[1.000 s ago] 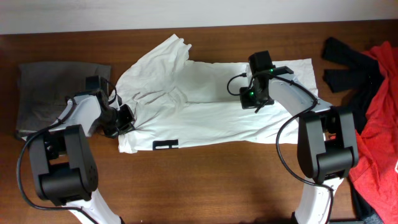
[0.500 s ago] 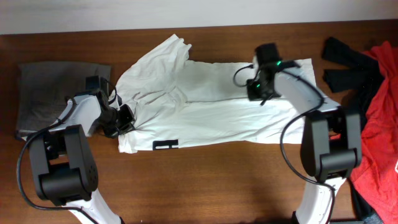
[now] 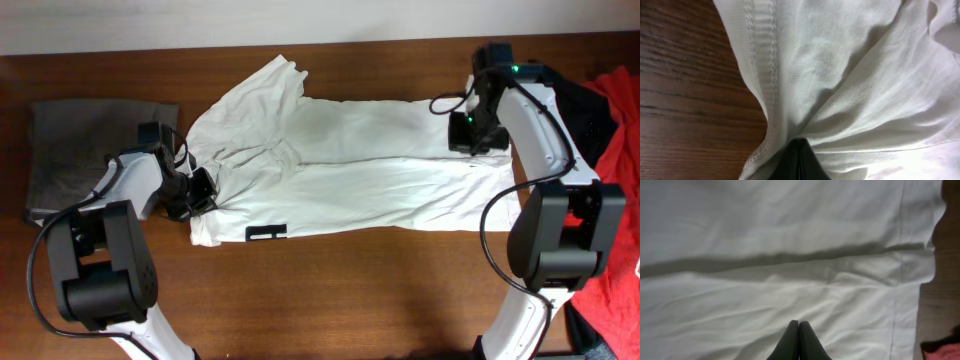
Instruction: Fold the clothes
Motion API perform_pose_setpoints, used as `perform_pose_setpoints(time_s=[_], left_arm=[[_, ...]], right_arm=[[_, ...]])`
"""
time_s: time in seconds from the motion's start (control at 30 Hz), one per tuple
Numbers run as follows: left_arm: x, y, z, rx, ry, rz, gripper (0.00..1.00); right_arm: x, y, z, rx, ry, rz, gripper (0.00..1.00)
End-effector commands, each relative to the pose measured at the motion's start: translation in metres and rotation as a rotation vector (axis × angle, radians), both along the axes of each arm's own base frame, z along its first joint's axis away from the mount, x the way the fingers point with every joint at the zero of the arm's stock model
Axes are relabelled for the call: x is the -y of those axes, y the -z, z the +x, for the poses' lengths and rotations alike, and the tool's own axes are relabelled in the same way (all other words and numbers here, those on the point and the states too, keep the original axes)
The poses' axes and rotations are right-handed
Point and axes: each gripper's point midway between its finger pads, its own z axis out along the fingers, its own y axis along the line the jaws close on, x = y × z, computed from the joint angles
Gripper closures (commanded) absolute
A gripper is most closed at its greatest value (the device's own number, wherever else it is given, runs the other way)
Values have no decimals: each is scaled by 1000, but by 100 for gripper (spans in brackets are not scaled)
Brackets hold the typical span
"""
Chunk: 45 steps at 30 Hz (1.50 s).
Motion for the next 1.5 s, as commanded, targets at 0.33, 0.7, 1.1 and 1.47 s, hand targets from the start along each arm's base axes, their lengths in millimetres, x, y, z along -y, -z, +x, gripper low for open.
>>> perform_pose_setpoints(time_s=[0.33,0.7,1.1,1.47], left_arm=[[-3,9,-7,-34,-13,10,96],[-2,9,-11,-49,-12,8,96],[-2,9,-12,-53,-12,8,96],[-2,9,-11,-51,-12,8,96]], right_arm=[[6,73,-30,-69,68,-5,96],[19,76,12,122,91,-12,88],[28,64,36,218,79,-47,86],[67,23,26,156,155,-78,77]])
